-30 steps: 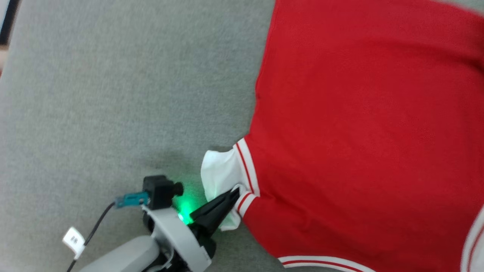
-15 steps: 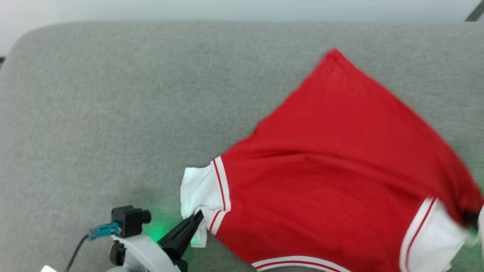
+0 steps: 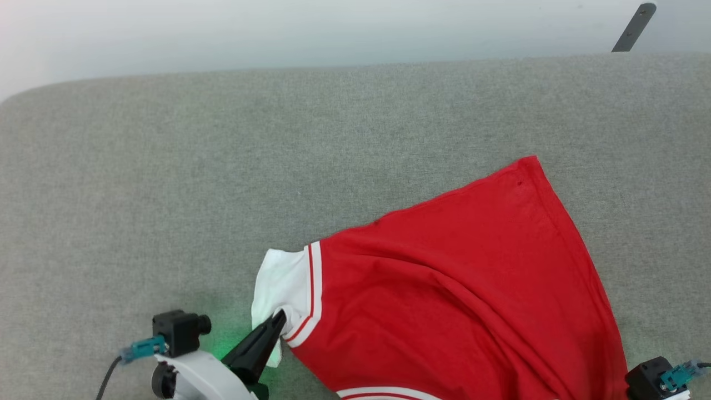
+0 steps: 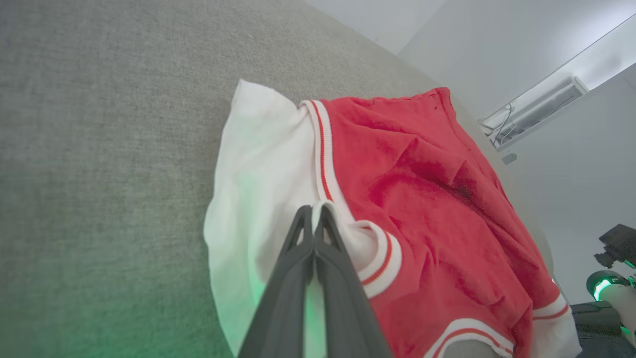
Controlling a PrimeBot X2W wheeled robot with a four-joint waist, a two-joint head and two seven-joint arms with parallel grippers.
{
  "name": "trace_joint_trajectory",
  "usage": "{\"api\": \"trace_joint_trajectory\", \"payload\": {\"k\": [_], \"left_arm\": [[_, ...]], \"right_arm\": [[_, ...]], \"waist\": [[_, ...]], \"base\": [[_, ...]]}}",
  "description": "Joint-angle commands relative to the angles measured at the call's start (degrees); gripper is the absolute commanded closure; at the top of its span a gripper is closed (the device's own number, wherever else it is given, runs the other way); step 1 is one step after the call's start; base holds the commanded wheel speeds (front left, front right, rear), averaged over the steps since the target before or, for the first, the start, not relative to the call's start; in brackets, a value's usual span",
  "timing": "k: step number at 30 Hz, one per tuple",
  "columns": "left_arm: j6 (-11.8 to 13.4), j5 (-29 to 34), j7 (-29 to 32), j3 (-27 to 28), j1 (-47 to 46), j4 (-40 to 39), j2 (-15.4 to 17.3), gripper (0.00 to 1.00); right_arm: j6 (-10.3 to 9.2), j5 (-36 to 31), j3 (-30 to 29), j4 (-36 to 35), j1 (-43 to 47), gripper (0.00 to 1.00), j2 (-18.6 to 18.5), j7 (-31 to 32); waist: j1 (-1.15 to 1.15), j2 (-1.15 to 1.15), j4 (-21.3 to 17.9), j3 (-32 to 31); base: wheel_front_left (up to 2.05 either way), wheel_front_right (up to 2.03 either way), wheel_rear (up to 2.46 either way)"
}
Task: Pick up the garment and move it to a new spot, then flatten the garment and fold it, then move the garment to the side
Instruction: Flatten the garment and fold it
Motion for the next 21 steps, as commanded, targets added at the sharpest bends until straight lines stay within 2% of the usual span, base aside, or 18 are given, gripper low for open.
{"api": "trace_joint_trajectory", "payload": {"k": [1, 2, 3, 4, 5, 9, 12, 16, 19, 21], "left_arm": [[0.1, 0.3, 0.0, 0.2, 1.0, 0.2, -0.1, 1.00], [0.1, 0.5, 0.0, 0.3, 1.1, 0.4, -0.2, 1.00], [0.1, 0.7, 0.0, 0.4, 1.2, 0.6, -0.3, 1.00], [0.1, 0.8, 0.0, 0.5, 1.3, 0.6, -0.4, 1.00], [0.1, 1.0, 0.0, 0.5, 1.5, 0.6, -0.5, 1.00], [0.1, 1.4, 0.0, 0.2, 2.1, 0.4, -1.2, 1.00], [0.1, 1.9, 0.0, 0.1, 2.1, 0.1, -1.7, 1.00], [0.1, 2.4, 0.0, -0.4, 2.1, -0.1, -2.5, 1.00], [0.1, 2.8, 0.0, -0.9, 1.5, -0.2, -3.2, 1.00], [0.1, 2.8, 0.0, -1.3, 0.6, -0.2, -3.6, 1.00]], "right_arm": [[-0.02, -1.0, -0.2, -0.3, 0.4, 1.00, 0.2, -0.4], [-0.02, -1.5, -0.3, -0.5, 0.2, 0.82, 0.7, -0.8], [-0.02, -1.9, -0.6, -0.8, -0.1, 0.59, 1.1, -1.1], [-0.02, -2.2, -1.2, -1.2, -0.4, 0.11, 1.3, -1.5], [-0.02, -2.3, -2.0, -1.6, -0.7, 0.00, 1.2, -1.5], [-0.02, -0.5, -5.9, -5.4, 0.0, 0.00, -0.9, 0.6], [-0.02, 2.9, -10.9, -9.4, 0.4, 0.00, -2.5, 3.4], [-0.02, 6.6, -18.0, -12.5, -3.6, 0.00, -3.9, 6.6], [-0.02, 4.2, -19.9, -10.2, -9.7, 0.00, -4.2, 6.0], [-0.02, 0.5, -18.0, -7.3, -14.8, 0.00, -4.4, 4.0]], "waist": [[0.00, 0.00, -0.1, -0.3], [0.00, 0.00, 0.0, -0.6], [0.00, 0.00, 0.0, -0.7], [0.00, 0.00, 0.0, -0.9], [0.00, 0.00, 0.0, -1.1], [0.00, 0.00, 0.9, -1.7], [0.00, 0.00, 1.8, -2.3], [0.00, 0.00, 3.3, -2.9], [0.00, 0.00, 4.3, -2.8], [0.00, 0.00, 5.2, -2.4]], "base": [[0.00, 0.00, 0.00], [0.00, 0.00, 0.00], [0.00, 0.00, 0.00], [0.00, 0.00, 0.00], [0.00, 0.00, 0.00], [0.00, 0.00, 0.00], [0.00, 0.00, 0.00], [0.00, 0.00, 0.00], [0.00, 0.00, 0.00], [0.00, 0.00, 0.00]]}}
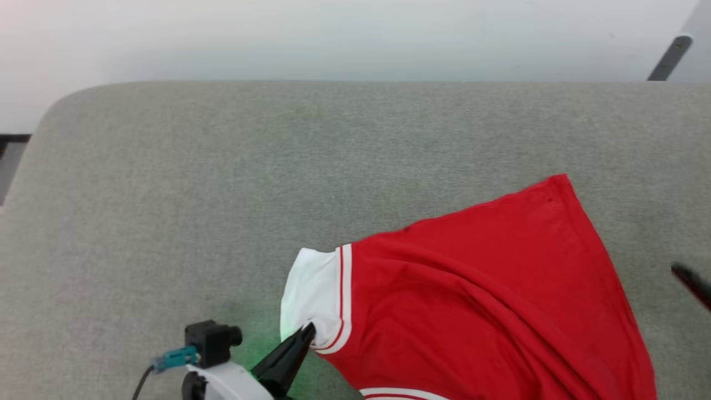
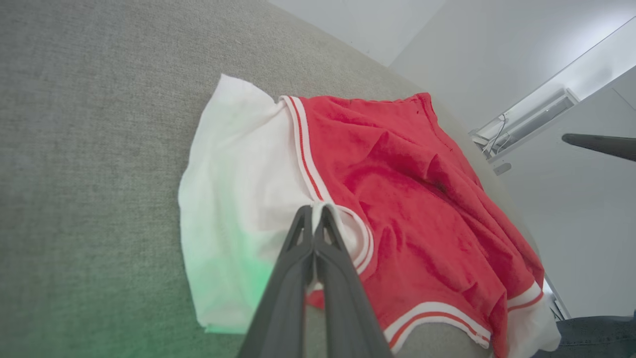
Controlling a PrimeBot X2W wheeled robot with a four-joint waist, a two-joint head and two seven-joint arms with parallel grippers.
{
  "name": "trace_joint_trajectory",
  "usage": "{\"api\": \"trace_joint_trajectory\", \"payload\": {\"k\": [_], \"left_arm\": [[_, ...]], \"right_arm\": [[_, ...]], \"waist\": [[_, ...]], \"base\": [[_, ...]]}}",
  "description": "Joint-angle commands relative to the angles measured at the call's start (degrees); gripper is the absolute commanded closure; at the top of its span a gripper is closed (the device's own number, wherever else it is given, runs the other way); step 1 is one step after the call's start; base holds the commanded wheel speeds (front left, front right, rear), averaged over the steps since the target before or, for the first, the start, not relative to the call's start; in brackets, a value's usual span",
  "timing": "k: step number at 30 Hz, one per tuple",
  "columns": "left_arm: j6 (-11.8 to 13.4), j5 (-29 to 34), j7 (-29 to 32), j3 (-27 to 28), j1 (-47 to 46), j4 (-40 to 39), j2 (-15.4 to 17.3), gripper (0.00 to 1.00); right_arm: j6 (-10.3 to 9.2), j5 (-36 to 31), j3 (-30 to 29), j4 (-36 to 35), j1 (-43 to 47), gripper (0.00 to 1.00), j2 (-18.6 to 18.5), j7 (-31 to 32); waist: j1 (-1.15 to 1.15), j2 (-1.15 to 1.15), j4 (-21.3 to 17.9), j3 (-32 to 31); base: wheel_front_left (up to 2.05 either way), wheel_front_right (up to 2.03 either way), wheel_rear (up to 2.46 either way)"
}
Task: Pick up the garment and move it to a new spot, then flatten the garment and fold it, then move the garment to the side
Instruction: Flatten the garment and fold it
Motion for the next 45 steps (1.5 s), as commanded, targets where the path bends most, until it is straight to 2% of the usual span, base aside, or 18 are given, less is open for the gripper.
{"api": "trace_joint_trajectory", "payload": {"k": [1, 4, 10, 16, 20, 22, 23, 26, 28, 34, 39, 40, 45], "left_arm": [[0.1, 0.4, 0.0, -0.2, -1.1, 0.0, -0.3, 1.00], [0.1, 0.8, 0.0, -1.1, -2.2, 0.3, -1.1, 1.00], [0.1, 0.6, 0.0, -3.0, -5.2, 1.1, -2.4, 1.00], [0.1, -0.1, 0.0, -4.7, -7.6, 1.8, -3.3, 1.00], [0.1, -0.4, 0.0, -5.1, -8.2, 2.1, -3.5, 1.00], [0.1, -0.4, 0.0, -5.0, -8.3, 2.2, -3.5, 1.00], [0.1, -0.5, 0.0, -4.9, -8.3, 2.2, -3.5, 1.00], [0.1, -1.4, 0.0, -5.7, -8.6, 2.7, -3.4, 1.00], [0.1, -1.3, 0.0, -5.9, -10.4, 3.8, -2.3, 1.00], [0.1, -1.3, 0.4, -5.4, -20.4, 7.9, -0.3, 1.00], [0.1, -1.5, 1.6, -4.2, -31.5, 12.5, -0.6, 1.00], [0.1, -1.5, 1.6, -4.2, -31.5, 12.5, -0.6, 1.00], [0.1, -5.6, 2.5, -0.7, -43.2, 19.2, -3.0, 1.00]], "right_arm": [[-0.02, -2.0, 1.8, 1.9, -2.6, 0.00, 0.6, -1.3], [-0.02, -6.3, 6.8, 9.1, -10.7, 0.00, 2.3, -5.4], [-0.02, -10.1, 17.6, 26.3, -24.5, 0.00, 5.0, -10.5], [-0.03, -12.0, 28.7, 40.8, -32.9, 0.00, 4.5, -15.2], [-0.03, -9.8, 33.7, 47.6, -36.1, 0.00, 5.1, -18.0], [-0.03, -8.3, 36.1, 49.7, -37.0, 0.93, 5.1, -18.7], [-0.03, -7.3, 37.2, 50.3, -37.5, 1.00, 5.1, -19.3], [-0.04, -4.9, 38.2, 52.1, -39.6, 1.00, 4.6, -22.8], [-0.04, -3.9, 38.6, 53.3, -41.2, 1.00, 4.6, -25.0], [-0.04, -2.0, 36.3, 57.9, -46.8, 1.00, 5.7, -31.6], [-0.04, -3.0, 33.7, 62.4, -52.6, 1.00, 6.8, -36.9], [-0.04, -3.0, 33.7, 62.4, -52.6, 1.00, 6.8, -36.9], [-0.04, -5.1, 30.0, 68.3, -60.4, 1.00, 8.4, -42.1]], "waist": [[0.00, 0.00, 1.2, 0.6], [0.00, 0.00, 2.3, 1.6], [0.00, 0.00, 4.2, 4.5], [0.00, 0.00, 5.5, 6.1], [0.00, 0.00, 5.9, 6.5], [0.00, 0.00, 5.8, 6.6], [0.00, 0.00, 5.6, 6.5], [0.00, 0.00, 5.0, 6.3], [0.00, 0.00, 4.3, 5.9], [0.00, 0.00, 1.7, 4.5], [0.00, 0.00, -0.8, 4.0], [0.00, 0.00, -0.8, 4.0], [0.00, 0.00, -3.2, 4.7]], "base": [[0.00, 0.00, 0.00], [0.00, 0.00, 0.00], [0.00, 0.00, 0.00], [0.00, 0.00, 0.00], [0.00, 0.00, 0.00], [0.00, 0.00, 0.00], [0.00, 0.00, 0.00], [0.00, 0.00, 0.00], [0.00, 0.00, 0.00], [0.00, 0.00, 0.00], [0.00, 0.00, 0.00], [0.00, 0.00, 0.00], [0.00, 0.00, 0.00]]}}
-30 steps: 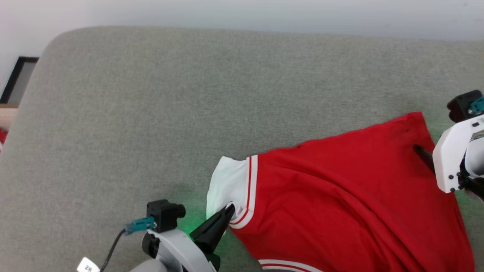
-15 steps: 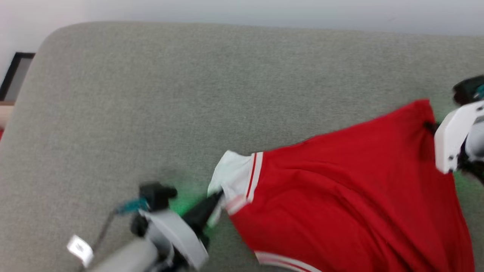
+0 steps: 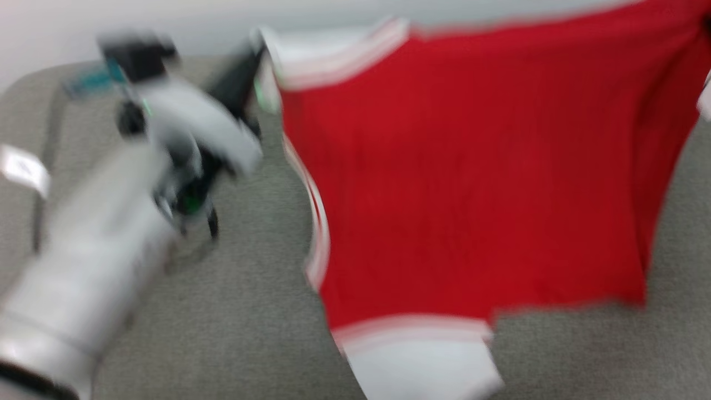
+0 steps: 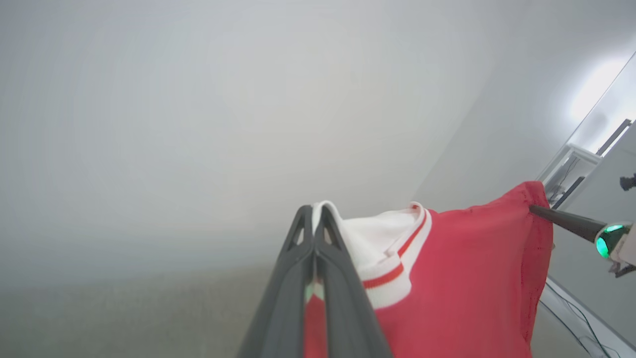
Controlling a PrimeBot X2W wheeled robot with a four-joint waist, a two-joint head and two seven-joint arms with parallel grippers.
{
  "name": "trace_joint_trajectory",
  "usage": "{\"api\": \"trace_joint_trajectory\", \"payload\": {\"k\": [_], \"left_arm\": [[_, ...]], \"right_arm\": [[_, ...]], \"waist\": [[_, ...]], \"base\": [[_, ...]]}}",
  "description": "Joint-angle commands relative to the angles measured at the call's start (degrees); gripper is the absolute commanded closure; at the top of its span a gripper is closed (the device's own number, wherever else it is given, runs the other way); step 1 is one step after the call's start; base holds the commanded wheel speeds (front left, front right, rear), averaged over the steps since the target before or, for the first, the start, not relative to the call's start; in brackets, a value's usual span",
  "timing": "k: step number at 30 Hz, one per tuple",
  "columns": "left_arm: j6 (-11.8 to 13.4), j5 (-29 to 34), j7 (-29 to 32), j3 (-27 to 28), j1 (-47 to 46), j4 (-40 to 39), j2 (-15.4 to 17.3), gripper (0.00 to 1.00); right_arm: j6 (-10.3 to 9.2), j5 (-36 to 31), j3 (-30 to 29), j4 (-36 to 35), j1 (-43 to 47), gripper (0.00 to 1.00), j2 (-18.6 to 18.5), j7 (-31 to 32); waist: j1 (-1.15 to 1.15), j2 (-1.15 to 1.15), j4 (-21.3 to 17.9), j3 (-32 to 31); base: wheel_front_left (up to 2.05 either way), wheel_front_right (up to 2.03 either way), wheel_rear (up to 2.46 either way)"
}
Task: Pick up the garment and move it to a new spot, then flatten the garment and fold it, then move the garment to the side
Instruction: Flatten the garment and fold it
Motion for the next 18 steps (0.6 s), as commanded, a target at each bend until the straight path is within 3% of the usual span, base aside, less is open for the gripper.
{"api": "trace_joint_trajectory", "payload": {"k": [1, 11, 15, 18], "left_arm": [[0.1, -0.3, 0.0, 0.6, -1.7, 0.7, 0.1, 1.00], [0.2, -0.9, -2.4, 7.3, -23.4, 13.9, -1.7, 1.00], [0.2, -0.3, -2.7, 11.6, -24.5, 14.2, -2.3, 1.00], [0.2, 0.8, -2.6, 10.6, -19.7, 12.8, -3.2, 1.00]], "right_arm": [[-0.06, -0.4, -0.7, 0.6, -1.3, 1.00, 0.4, -0.8], [-0.10, -7.2, -9.5, 13.9, -18.9, 1.00, 3.7, -16.7], [-0.12, -9.3, -10.5, 17.8, -21.2, 1.00, 5.2, -19.2], [-0.11, -10.1, -10.0, 19.0, -18.8, 1.00, 6.2, -18.9]], "waist": [[0.00, 0.00, -1.4, 0.8], [0.00, 0.00, -3.9, 2.4], [0.00, 0.00, -3.8, 2.4], [0.00, 0.00, -3.5, 2.5]], "base": [[0.00, 0.00, 0.00], [0.00, 0.00, 0.00], [0.00, 0.00, 0.00], [0.00, 0.00, 0.00]]}}
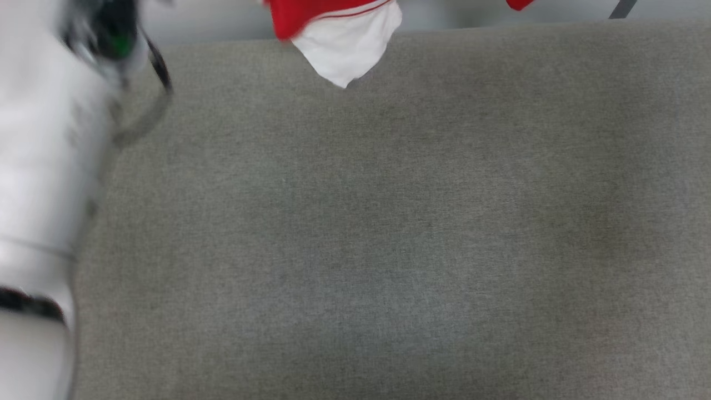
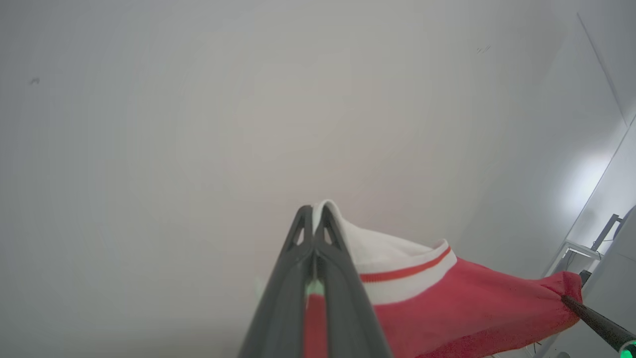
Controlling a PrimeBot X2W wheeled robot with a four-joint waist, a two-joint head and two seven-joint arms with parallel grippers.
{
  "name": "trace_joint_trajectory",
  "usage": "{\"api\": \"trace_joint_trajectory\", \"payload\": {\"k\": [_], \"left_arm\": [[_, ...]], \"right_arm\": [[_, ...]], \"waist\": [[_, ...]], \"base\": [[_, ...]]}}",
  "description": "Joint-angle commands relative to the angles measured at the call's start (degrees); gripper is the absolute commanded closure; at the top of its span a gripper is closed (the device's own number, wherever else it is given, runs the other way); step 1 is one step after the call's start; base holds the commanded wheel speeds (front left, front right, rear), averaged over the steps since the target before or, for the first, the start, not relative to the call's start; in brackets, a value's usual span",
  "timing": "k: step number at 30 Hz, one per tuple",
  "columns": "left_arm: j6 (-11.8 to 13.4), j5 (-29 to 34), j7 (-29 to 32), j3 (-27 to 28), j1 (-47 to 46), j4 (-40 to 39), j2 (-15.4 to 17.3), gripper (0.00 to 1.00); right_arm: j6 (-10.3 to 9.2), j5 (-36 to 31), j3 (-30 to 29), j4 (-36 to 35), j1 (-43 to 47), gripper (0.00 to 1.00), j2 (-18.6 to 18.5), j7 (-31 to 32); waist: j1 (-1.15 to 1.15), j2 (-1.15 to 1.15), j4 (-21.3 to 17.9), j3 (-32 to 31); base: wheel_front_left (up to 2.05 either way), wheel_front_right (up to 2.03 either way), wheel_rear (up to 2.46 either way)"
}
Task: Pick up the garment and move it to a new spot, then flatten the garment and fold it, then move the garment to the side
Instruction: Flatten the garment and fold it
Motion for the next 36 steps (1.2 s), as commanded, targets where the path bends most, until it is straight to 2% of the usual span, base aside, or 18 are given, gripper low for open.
{"api": "trace_joint_trajectory", "payload": {"k": [1, 9, 16, 21, 28, 31, 36], "left_arm": [[0.2, -0.7, -0.2, 0.4, 2.0, -0.3, 0.3, 1.00], [0.2, -6.0, -0.2, -2.5, 19.7, -9.4, 1.0, 1.00], [0.2, -8.2, -0.3, -3.1, 34.9, -17.1, 3.2, 1.00], [0.2, -6.3, -0.2, -1.8, 44.4, -22.8, 4.5, 1.00], [0.2, 1.6, -0.1, -1.3, 58.2, -30.7, 6.8, 1.00], [0.2, 3.1, -0.1, -1.1, 62.9, -33.8, 7.5, 1.00], [0.2, 5.2, -0.1, 0.6, 70.1, -38.6, 8.3, 1.00]], "right_arm": [[-0.16, -0.1, 0.2, 0.6, 2.0, 1.00, -0.1, 0.3], [-0.12, 3.7, 3.1, -1.4, 13.1, 1.00, 1.5, 2.4], [-0.12, 10.7, 8.0, -9.4, 26.2, 1.00, -0.6, 6.3], [-0.12, 17.2, 11.0, -17.9, 36.2, 1.00, -3.8, 8.8], [-0.12, 25.4, 15.7, -32.1, 50.7, 1.00, -9.5, 15.2], [-0.12, 27.8, 16.3, -37.7, 56.4, 1.00, -12.4, 17.0], [-0.12, 29.4, 14.0, -44.6, 64.4, 1.00, -16.6, 18.3]], "waist": [[0.00, 0.00, 0.2, 0.1], [0.00, 0.00, 0.8, 0.1], [0.00, 0.00, 1.2, -1.3], [0.00, 0.00, 1.4, -3.2], [0.00, 0.00, 0.8, -6.1], [0.00, 0.00, 0.7, -6.6], [0.00, 0.00, 0.1, -7.1]], "base": [[0.00, 0.00, 0.00], [0.00, 0.00, 0.00], [0.00, 0.00, 0.00], [0.00, 0.00, 0.00], [0.00, 0.00, 0.00], [0.00, 0.00, 0.00], [0.00, 0.00, 0.00]]}}
